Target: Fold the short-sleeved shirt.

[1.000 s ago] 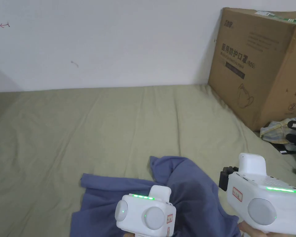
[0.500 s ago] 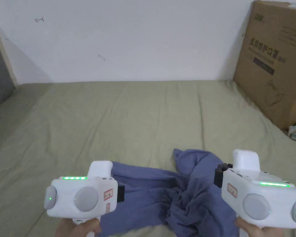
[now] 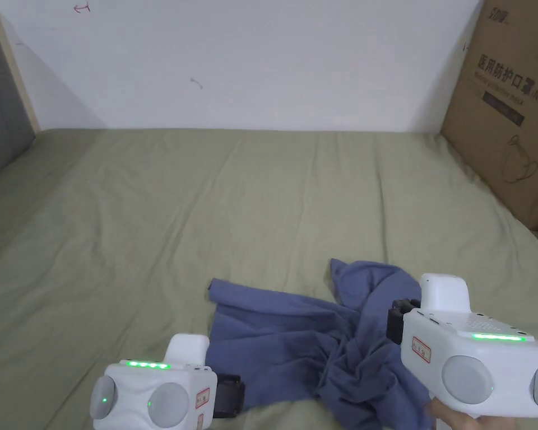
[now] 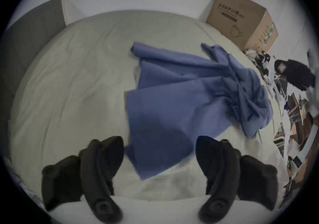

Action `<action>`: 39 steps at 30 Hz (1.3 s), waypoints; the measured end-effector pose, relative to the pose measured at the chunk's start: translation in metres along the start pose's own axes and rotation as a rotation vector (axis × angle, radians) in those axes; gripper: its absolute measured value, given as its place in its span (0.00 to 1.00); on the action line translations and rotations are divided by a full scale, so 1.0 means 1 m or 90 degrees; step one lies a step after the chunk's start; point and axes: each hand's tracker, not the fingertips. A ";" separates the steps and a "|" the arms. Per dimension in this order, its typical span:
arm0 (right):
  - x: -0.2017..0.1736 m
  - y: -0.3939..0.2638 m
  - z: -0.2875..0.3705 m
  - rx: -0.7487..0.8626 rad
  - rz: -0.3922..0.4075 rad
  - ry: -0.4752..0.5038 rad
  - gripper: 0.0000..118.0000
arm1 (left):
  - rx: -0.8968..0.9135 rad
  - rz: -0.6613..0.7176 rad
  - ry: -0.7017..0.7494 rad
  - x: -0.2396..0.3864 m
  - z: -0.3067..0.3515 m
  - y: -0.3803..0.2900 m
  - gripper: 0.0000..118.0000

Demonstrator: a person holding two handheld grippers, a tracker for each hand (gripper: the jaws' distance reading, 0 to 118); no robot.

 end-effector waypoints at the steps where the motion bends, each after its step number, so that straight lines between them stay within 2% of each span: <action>1: 0.002 0.000 -0.002 -0.002 -0.005 -0.002 0.00 | -0.014 0.006 -0.009 0.000 -0.008 -0.002 0.66; 2: 0.005 0.000 -0.004 -0.004 -0.008 -0.007 0.00 | -0.025 0.017 -0.015 0.003 -0.017 -0.003 0.55; 3: 0.007 -0.001 -0.005 -0.008 -0.009 -0.014 0.00 | -0.015 0.008 0.022 0.007 -0.020 -0.006 0.53; 4: 0.010 -0.002 -0.007 -0.011 -0.012 -0.019 0.00 | 0.002 -0.014 0.023 0.009 -0.018 -0.007 0.46; 5: 0.013 -0.003 -0.009 -0.014 -0.014 -0.019 0.00 | 0.005 -0.015 0.008 0.010 -0.014 -0.005 0.11; 6: 0.016 -0.002 -0.014 -0.022 -0.015 -0.017 0.00 | 0.011 -0.010 -0.007 0.010 -0.013 0.000 0.04; 7: 0.019 -0.002 -0.017 -0.032 -0.016 -0.015 0.00 | -0.003 0.044 -0.031 0.011 -0.015 0.003 0.04; 9: 0.026 0.008 -0.028 -0.043 -0.015 -0.011 0.00 | -0.015 -0.020 0.006 0.016 -0.015 0.005 0.04; 11: 0.036 0.024 -0.041 -0.047 -0.016 -0.008 0.02 | -0.016 -0.018 0.011 0.020 -0.010 0.007 0.04; 12: 0.042 0.035 -0.052 -0.067 -0.015 0.009 0.12 | -0.013 -0.018 0.011 0.019 -0.007 0.007 0.04; 13: 0.046 0.046 -0.063 -0.084 -0.018 0.011 0.27 | -0.014 -0.014 0.012 0.017 -0.004 0.009 0.04; 14: 0.053 0.057 -0.076 -0.087 -0.028 0.009 0.54 | -0.014 -0.006 0.011 0.018 -0.003 0.011 0.04; 15: 0.061 0.070 -0.091 -0.098 -0.038 0.012 0.65 | -0.014 0.008 0.004 0.015 0.000 0.012 0.04; 16: 0.066 0.080 -0.105 -0.112 -0.039 0.011 0.66 | -0.015 0.019 -0.002 0.014 0.002 0.014 0.04; 18: 0.074 0.096 -0.136 -0.114 -0.027 0.015 0.66 | -0.013 0.015 -0.002 0.014 0.003 0.017 0.04; 19: 0.079 0.101 -0.154 -0.148 0.007 0.008 0.66 | -0.014 0.014 -0.002 0.014 0.004 0.018 0.04; 21: 0.084 0.105 -0.191 -0.192 0.054 -0.031 0.66 | -0.014 0.010 0.000 0.015 0.006 0.021 0.04; 22: 0.087 0.104 -0.208 -0.211 0.059 -0.055 0.66 | -0.014 0.008 0.001 0.017 0.006 0.021 0.04; 25: 0.101 0.092 -0.250 -0.280 0.034 -0.059 0.66 | -0.017 0.002 0.004 0.018 0.006 0.024 0.04; 27: 0.107 0.077 -0.270 -0.325 0.036 -0.052 0.65 | -0.020 0.004 0.005 0.019 0.004 0.026 0.04; 29: 0.109 0.070 -0.273 -0.308 0.033 -0.050 0.65 | -0.021 0.005 0.001 0.019 0.002 0.027 0.04; 30: 0.108 0.073 -0.269 -0.299 0.012 -0.053 0.63 | -0.024 0.004 0.004 0.020 0.001 0.028 0.04; 32: 0.105 0.074 -0.263 -0.297 0.038 -0.046 0.53 | -0.026 0.005 0.004 0.019 0.000 0.028 0.04; 33: 0.103 0.075 -0.261 -0.298 0.049 -0.045 0.43 | -0.030 0.008 0.006 0.019 0.000 0.029 0.04; 34: 0.102 0.077 -0.259 -0.301 0.057 -0.047 0.26 | -0.029 0.008 0.006 0.020 0.000 0.029 0.04; 35: 0.100 0.080 -0.255 -0.296 0.059 -0.049 0.03 | -0.026 0.007 0.007 0.020 0.002 0.030 0.04; 36: 0.099 0.083 -0.252 -0.297 0.069 -0.071 0.03 | -0.026 0.008 0.009 0.021 0.004 0.032 0.04; 38: 0.102 0.087 -0.244 -0.316 0.026 -0.024 0.03 | -0.013 0.014 0.006 0.023 0.012 0.035 0.04; 39: 0.100 0.088 -0.236 -0.305 0.034 -0.033 0.03 | -0.008 0.015 0.007 0.024 0.016 0.038 0.04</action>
